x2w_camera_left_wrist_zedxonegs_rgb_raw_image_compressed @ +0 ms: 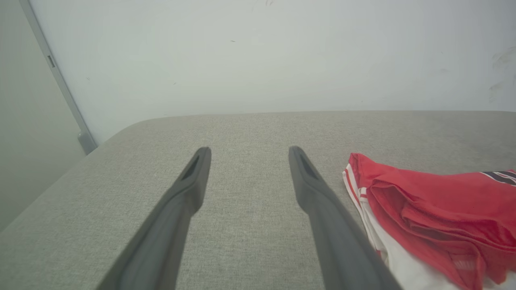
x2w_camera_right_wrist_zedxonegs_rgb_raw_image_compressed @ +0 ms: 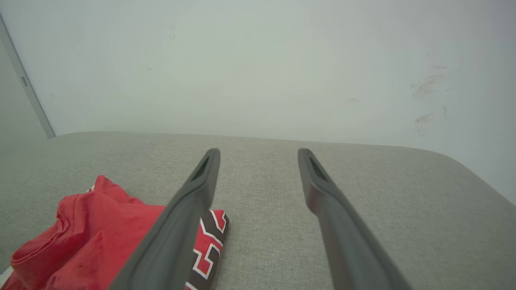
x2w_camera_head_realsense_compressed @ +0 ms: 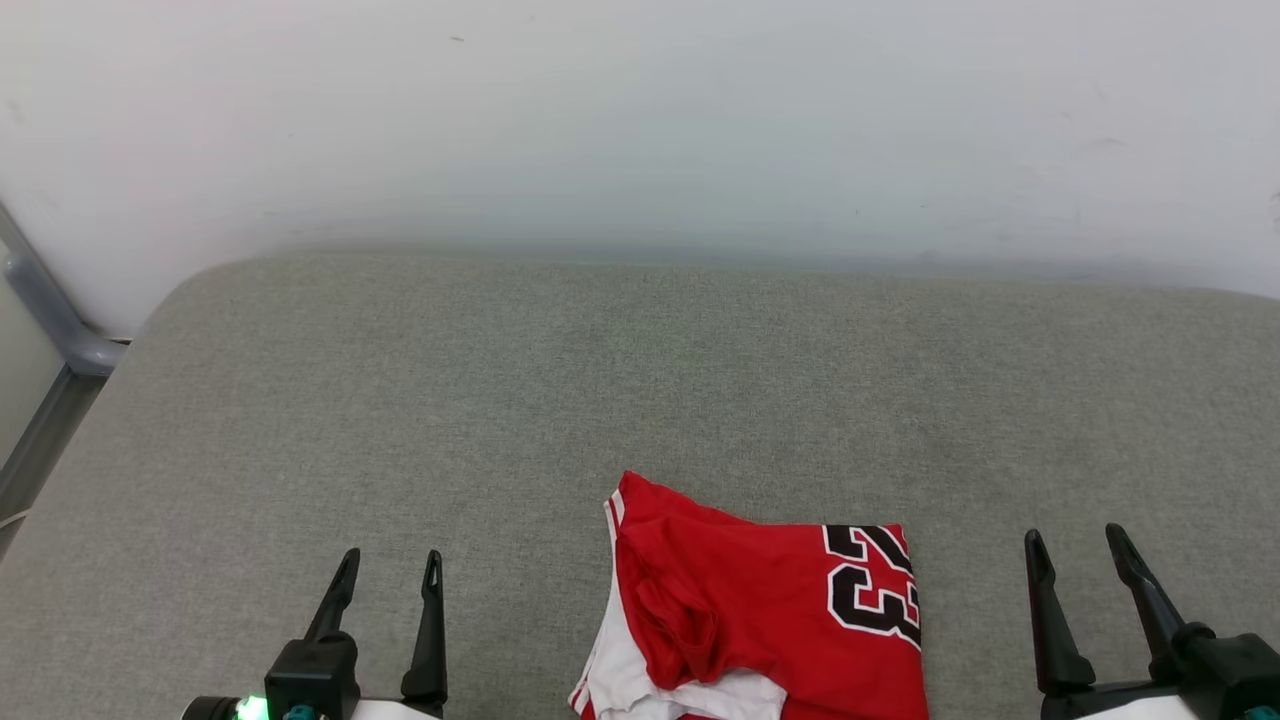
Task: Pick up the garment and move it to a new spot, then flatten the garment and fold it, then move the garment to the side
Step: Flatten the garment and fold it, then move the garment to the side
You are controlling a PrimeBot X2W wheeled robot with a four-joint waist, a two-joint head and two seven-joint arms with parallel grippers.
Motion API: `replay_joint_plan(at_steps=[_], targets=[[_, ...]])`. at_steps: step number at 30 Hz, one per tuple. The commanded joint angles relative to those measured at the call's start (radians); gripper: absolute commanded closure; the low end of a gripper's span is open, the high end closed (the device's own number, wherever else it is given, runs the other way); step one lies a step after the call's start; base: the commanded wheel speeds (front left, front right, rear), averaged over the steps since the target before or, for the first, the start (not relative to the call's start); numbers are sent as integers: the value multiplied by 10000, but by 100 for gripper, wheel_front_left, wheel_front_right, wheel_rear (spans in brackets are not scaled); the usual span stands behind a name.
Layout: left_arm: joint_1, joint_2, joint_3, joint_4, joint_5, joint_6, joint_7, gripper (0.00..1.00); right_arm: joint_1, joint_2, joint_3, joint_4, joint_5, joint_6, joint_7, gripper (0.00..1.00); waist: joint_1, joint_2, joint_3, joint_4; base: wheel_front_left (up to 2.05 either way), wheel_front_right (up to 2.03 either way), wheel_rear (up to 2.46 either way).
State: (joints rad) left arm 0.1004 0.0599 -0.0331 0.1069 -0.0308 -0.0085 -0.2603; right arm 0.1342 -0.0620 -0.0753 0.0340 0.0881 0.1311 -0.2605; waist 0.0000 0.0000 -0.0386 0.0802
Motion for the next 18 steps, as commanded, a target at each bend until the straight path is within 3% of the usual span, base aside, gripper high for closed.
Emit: replay_joint_plan(at_steps=[1,14,18], targets=[[113,30,-13,-8,-11,2,-71,0,119,50,2,-87,-11,-9,-55,0,0,0,1,2,0,0,0],[194,8,-51,19,-125,62,-71,0,334,140,128,-150,-2,-9,-58,0,0,0,26,70,0,0,0],[188,0,-42,20,-159,91,-71,0,-294,135,-75,-363,-172,-9,-59,0,0,0,84,54,0,0,0]])
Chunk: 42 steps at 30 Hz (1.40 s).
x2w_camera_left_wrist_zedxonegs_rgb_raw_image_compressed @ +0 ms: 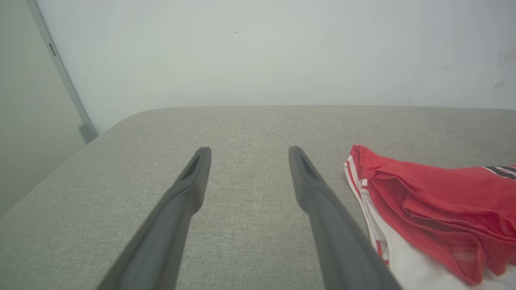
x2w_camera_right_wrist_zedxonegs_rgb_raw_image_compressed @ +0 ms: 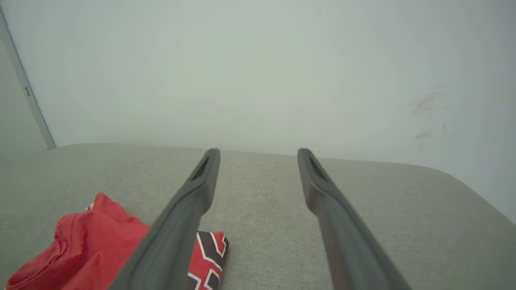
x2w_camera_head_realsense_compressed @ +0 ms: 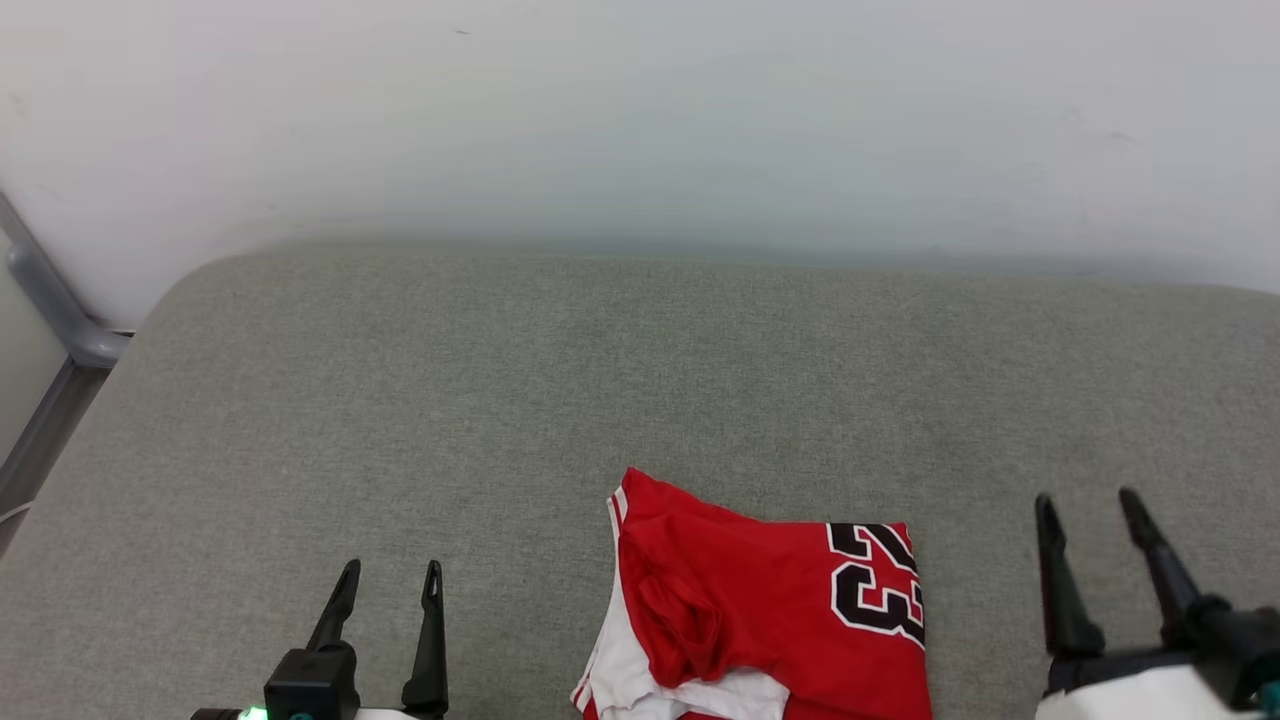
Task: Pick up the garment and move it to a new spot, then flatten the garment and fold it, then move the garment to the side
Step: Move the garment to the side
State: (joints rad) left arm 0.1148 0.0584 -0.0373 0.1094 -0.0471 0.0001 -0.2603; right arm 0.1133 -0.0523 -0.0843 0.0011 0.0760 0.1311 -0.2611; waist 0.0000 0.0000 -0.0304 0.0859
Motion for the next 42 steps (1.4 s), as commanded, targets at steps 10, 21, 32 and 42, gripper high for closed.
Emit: replay_joint_plan(at_steps=[10,21,32,42], targets=[[-102,-5,-111,67,-65,21,-71,0,-2227,-1642,66,294,1065,-9,1177,0,0,0,54,156,0,0,0],[-236,-28,-287,53,-102,57,-71,0,-3512,-4318,2467,1034,5457,-9,7067,0,0,0,330,366,0,0,0],[-692,-55,-585,84,-231,67,-71,0,-3142,-4796,3660,1636,7713,-9,9943,0,0,0,1042,779,0,0,0],[-1206,-72,-732,170,-300,29,-71,0,-3646,-4056,4432,3079,8124,-9,9313,0,0,0,1793,1183,0,0,0]])
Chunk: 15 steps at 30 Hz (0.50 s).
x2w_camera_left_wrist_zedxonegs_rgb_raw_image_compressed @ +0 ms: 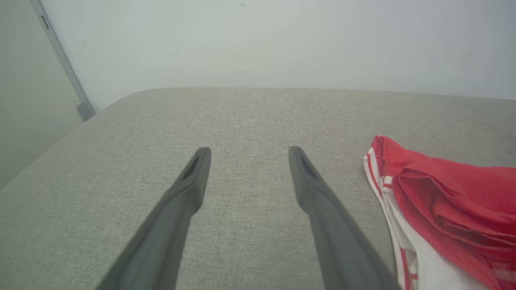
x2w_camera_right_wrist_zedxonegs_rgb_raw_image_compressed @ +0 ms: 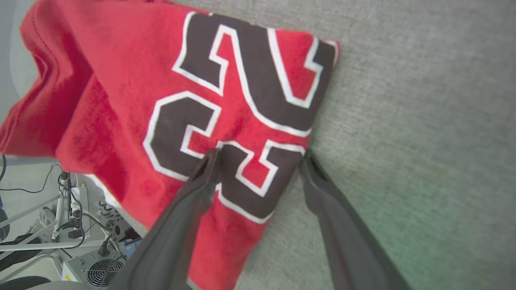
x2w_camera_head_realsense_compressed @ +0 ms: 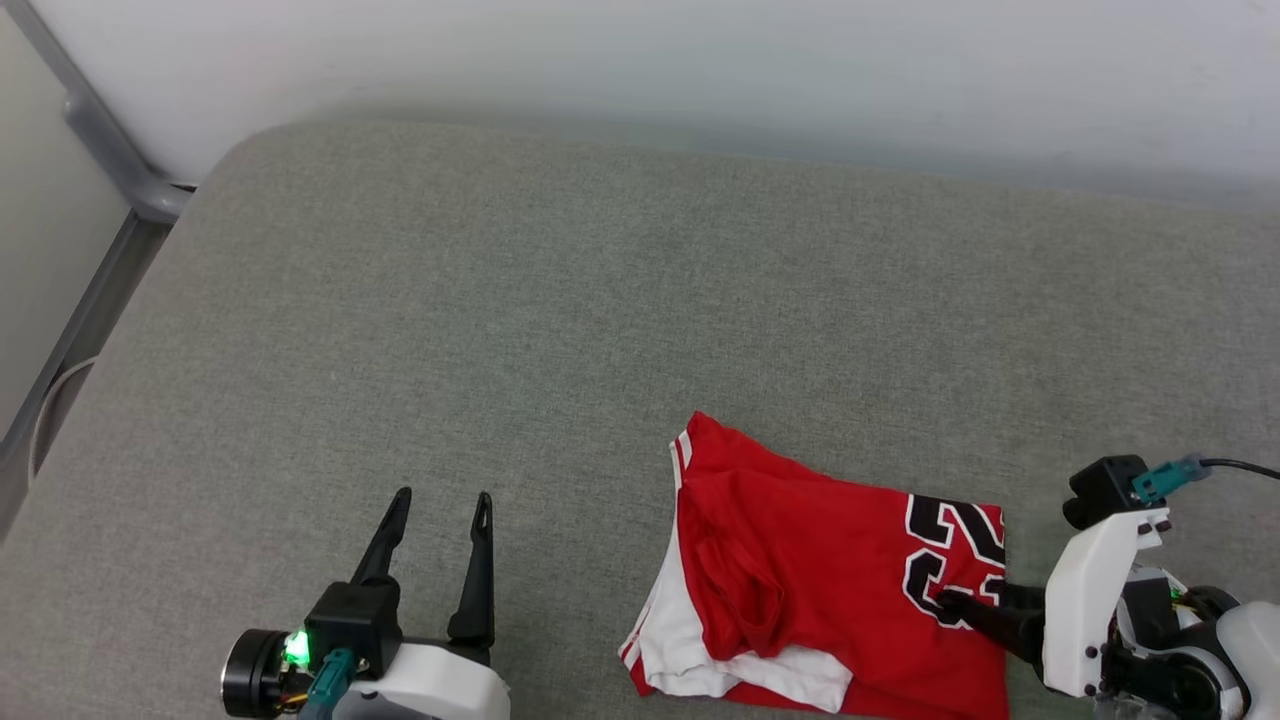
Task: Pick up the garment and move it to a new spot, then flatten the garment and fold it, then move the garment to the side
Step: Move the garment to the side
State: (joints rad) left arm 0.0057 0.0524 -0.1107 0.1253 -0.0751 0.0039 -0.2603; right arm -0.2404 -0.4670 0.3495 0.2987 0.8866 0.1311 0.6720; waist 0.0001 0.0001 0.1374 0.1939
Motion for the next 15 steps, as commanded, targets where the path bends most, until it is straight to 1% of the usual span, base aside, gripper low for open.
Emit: replay_joint_plan(at_steps=[1,6,9,10,11,12,13,15], targets=[[-166,-9,-8,27,-32,-17,-71,0,-111,173,214,268,52,-9,-106,0,-1,-1,180,143,0,0,0],[-419,-18,-85,150,-74,-26,-71,0,-28,459,1082,973,137,-9,-527,0,-1,-1,323,328,0,0,0],[-472,-20,-73,191,-138,-3,-71,0,27,424,1484,1216,221,-10,-879,0,-1,-1,317,388,0,0,0],[-470,-21,-63,203,-158,4,-71,0,4,377,1570,1255,242,-12,-1028,49,-1,-1,307,397,0,0,0],[-459,-22,-50,212,-164,14,-71,0,-42,324,1650,1278,284,-12,-1187,77,-1,-1,293,396,0,0,0],[-440,-23,-30,223,-153,12,-71,0,-113,266,1713,1250,318,-10,-1370,100,-1,-1,276,388,0,0,0],[-440,-23,-30,223,-153,12,-71,0,-113,266,1713,1250,318,-10,-1370,100,-1,-1,276,388,0,0,0],[-386,-24,6,247,-163,21,-71,0,-262,139,1819,1141,374,-9,-1713,100,-1,-1,222,358,0,0,0]])
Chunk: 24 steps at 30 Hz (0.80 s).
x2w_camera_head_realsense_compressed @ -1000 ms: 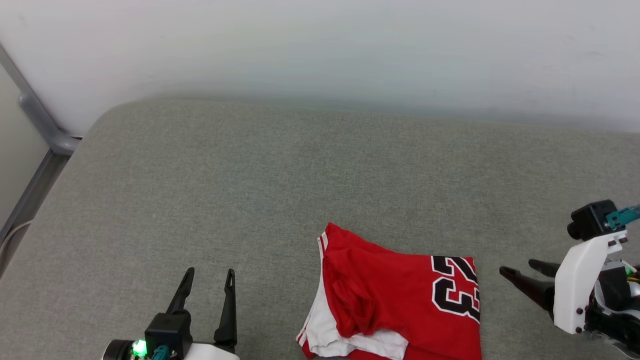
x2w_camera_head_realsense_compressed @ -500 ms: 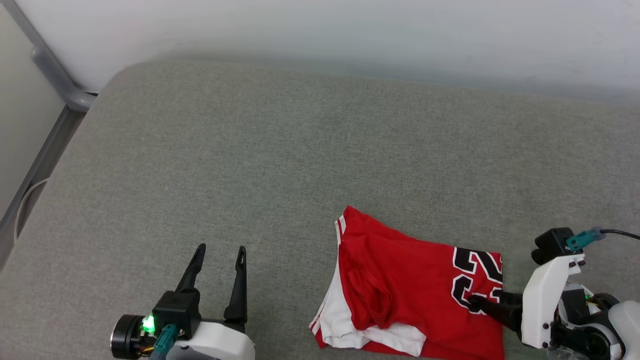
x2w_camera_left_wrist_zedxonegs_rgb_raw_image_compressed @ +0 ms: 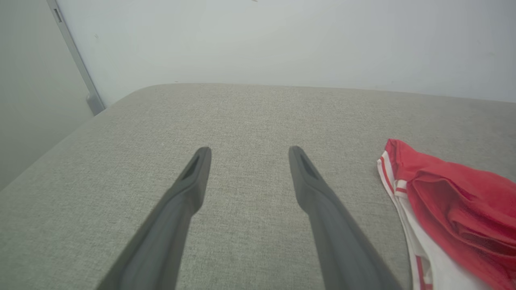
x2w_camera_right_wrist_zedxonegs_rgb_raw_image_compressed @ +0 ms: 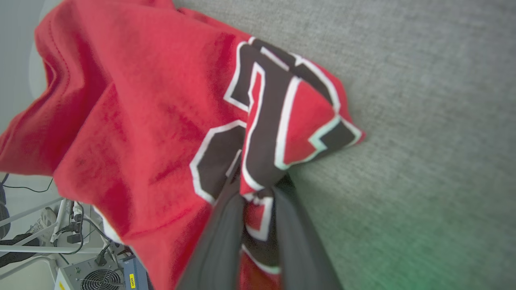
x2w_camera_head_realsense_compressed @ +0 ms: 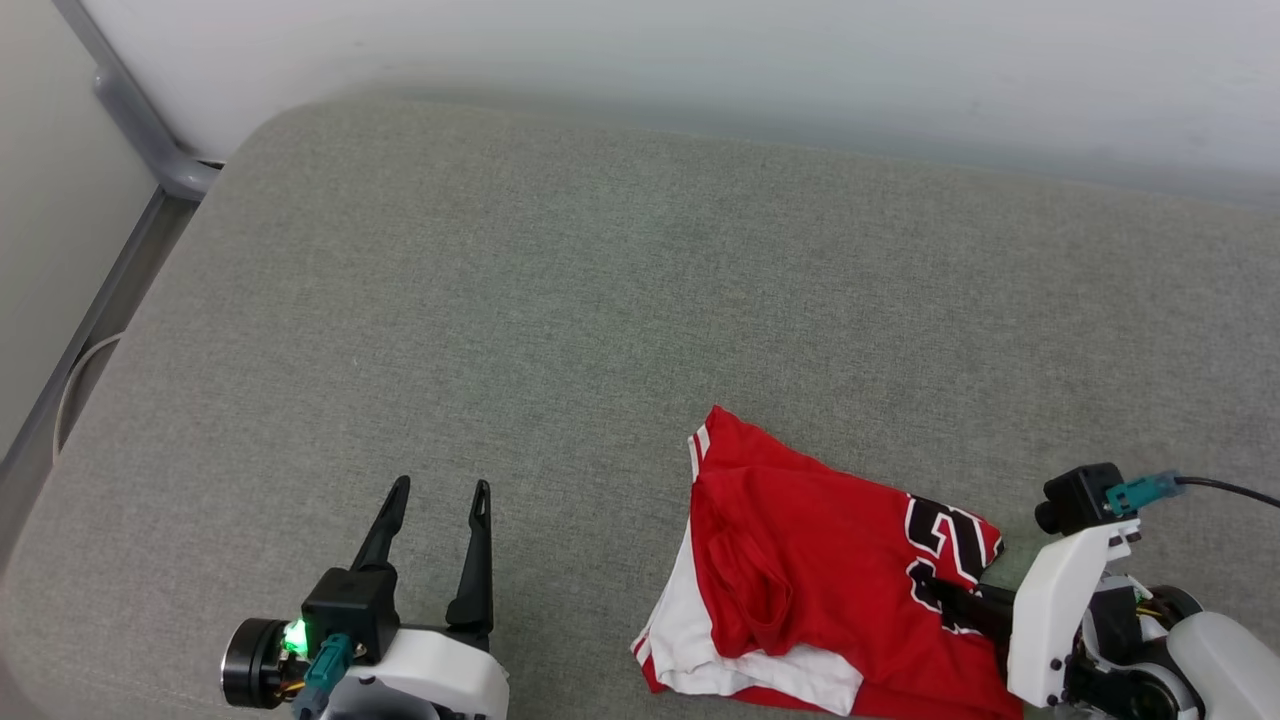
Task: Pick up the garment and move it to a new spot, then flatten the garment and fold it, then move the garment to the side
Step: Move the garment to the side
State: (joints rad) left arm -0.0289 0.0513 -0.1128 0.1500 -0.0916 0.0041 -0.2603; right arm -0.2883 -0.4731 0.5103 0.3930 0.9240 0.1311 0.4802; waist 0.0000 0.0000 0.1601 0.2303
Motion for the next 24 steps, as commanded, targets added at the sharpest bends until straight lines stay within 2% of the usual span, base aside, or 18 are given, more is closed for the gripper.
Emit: replay_joint_plan(at_steps=[1,7,14,24], targets=[[-2,-10,50,8,-3,29,-71,0,110,122,261,113,21,-10,9,100,0,0,-37,-35,0,0,0],[197,-13,165,-34,-49,63,-71,0,-515,-241,667,-731,40,-7,-784,100,0,0,-294,-441,0,0,0],[346,-13,426,-137,6,55,-62,0,-1300,-1040,1223,-1389,-825,-9,-1357,100,0,0,-474,-1407,0,0,0],[359,-12,655,-383,-6,154,-50,0,-2305,-2251,1256,-1764,-1317,-9,-1179,100,0,0,-293,-2962,0,0,0]])
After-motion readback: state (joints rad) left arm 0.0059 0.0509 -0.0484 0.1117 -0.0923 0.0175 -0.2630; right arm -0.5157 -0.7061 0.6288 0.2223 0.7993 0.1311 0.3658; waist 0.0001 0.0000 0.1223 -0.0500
